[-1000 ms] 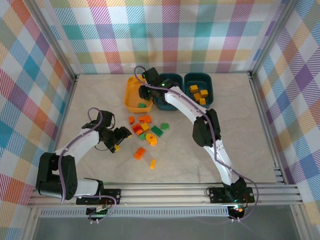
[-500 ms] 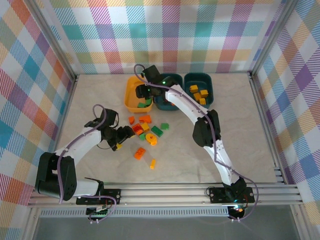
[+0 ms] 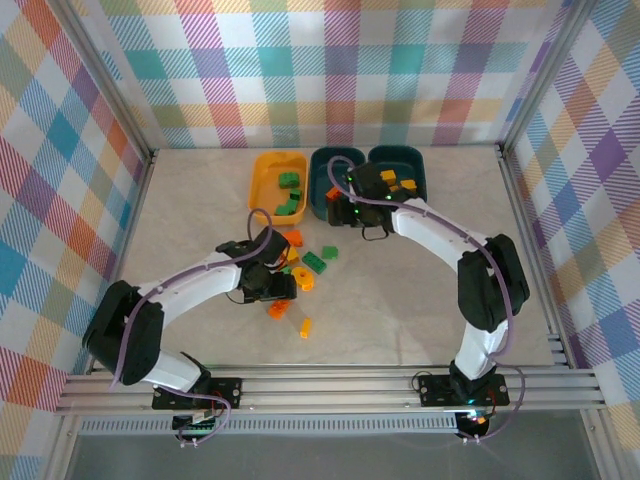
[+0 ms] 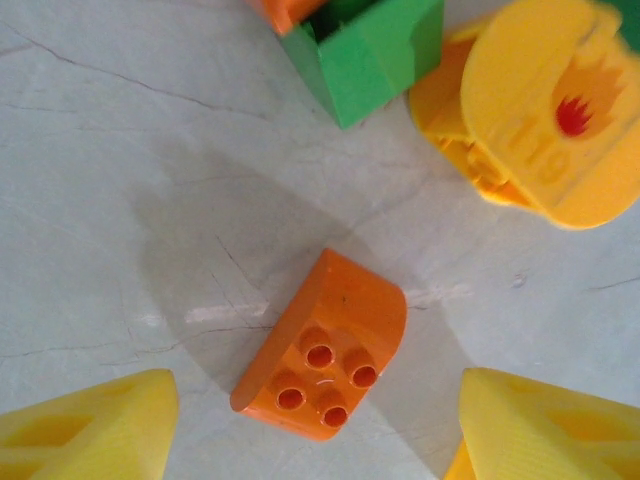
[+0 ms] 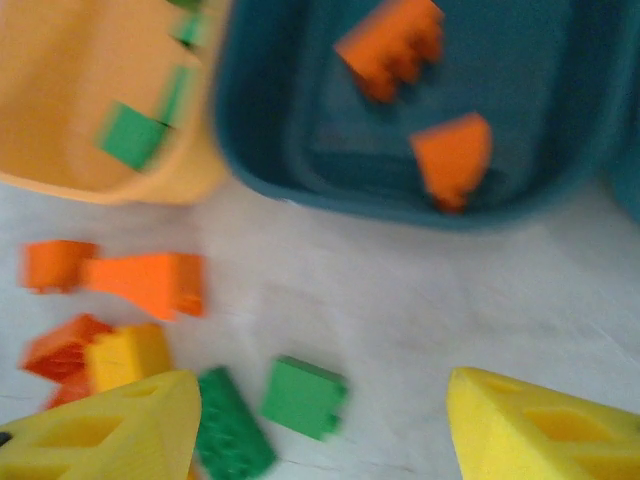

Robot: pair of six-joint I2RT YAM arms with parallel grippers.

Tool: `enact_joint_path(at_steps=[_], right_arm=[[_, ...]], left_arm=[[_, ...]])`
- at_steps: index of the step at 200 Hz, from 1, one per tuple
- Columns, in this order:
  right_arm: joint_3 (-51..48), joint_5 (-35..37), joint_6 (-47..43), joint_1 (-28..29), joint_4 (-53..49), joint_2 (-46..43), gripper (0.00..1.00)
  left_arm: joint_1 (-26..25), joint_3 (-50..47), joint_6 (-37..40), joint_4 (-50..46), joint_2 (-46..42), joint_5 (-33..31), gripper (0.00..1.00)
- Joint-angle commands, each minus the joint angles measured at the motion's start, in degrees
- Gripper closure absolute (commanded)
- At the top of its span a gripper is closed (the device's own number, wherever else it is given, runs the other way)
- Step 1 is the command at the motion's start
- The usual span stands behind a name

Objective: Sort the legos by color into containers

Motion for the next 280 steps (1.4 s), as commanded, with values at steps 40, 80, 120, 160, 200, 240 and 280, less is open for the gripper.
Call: enact_joint_path(at_steps=[40,80,120,160,200,240,280], right_arm=[[-4.57,-0.10,1.22,-1.46,2.68,-5.46,0.33],[-5.15,-0.48,1.45,-2.70,2.99,-6.41,0.33],[-5.89,-1.43,1.65,-3.42,3.66,-6.92,0.32],[-6.89,-2.20,2.09,-3.85,4.56,-7.74,0.33],[-8.07,-2.28,2.02,-4.51,4.87,-8.75,0.32],[-10.07,-2.90,2.26,-5.42,5.88,-10.34,0.32],[-12.67,-3.61,3.84,-7.07,7.30,-12.44,0.33]], left_arm=[[-4.22,0.98,3.92,-0.75,5.09,-2.59,0.35],[-6.27,0.34,3.72,-0.16,6.24,-2.70,0.38],[-7.17,0.31,2.95,0.02,7.30,-1.83,0.43],[-8.32,0.59,1.54,0.20,7.85,-1.64,0.52],[-8.50,1.95,0.85,-1.39,8.27,-4.11,0.65],[-8.59,6.68,0.81,-5.33,4.34,-3.92,0.71],[-8.32,17.98,3.21,-7.06,3.30,-4.36,0.71]])
